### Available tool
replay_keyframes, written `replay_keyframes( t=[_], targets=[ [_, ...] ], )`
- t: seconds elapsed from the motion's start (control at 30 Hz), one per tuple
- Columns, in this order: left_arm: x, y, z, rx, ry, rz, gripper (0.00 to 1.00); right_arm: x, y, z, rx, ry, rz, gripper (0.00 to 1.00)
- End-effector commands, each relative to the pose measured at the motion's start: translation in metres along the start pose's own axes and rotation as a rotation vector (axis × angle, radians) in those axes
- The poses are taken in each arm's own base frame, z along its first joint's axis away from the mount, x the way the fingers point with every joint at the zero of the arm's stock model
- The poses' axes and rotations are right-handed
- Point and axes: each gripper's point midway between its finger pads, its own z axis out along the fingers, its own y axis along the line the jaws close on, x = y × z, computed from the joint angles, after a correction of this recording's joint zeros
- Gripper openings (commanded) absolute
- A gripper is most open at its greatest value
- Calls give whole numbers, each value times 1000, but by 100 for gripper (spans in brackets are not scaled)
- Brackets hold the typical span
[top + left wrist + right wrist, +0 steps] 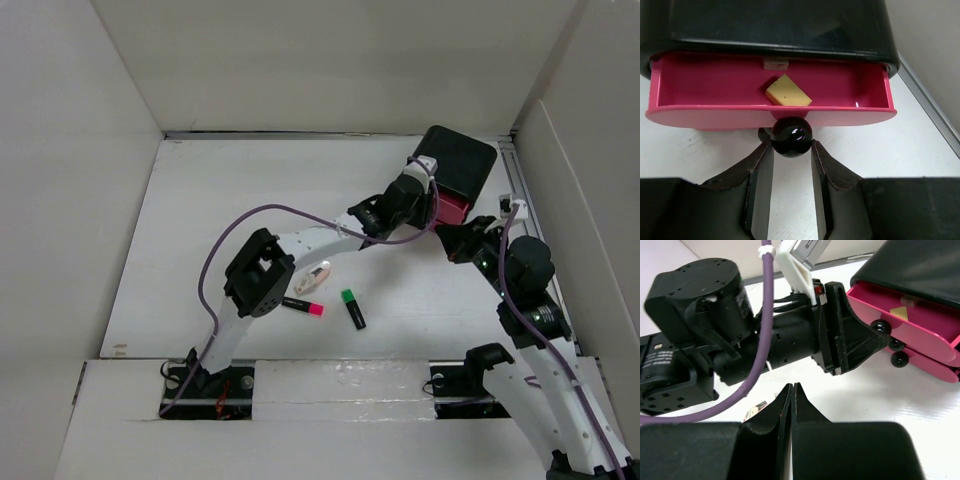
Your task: Organize the desk
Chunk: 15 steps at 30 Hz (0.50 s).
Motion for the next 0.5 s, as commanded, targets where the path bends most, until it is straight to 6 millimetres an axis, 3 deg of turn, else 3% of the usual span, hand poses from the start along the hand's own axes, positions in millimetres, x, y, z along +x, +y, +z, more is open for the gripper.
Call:
replay_keyframes(
  t=[0.0,0.2,0.47],
  targets=[
    [-61,-8,-2,19,-155,-11,9,-32,17,-5,-37,-88,-9,2],
    [-70,-4,12,6,-184,-11,9,-46,23,-6,-45,-125,-4,2],
    [-79,-4,25,-9,-224,-7,12,-48,23,-5,-44,-133,0,3]
  ],
)
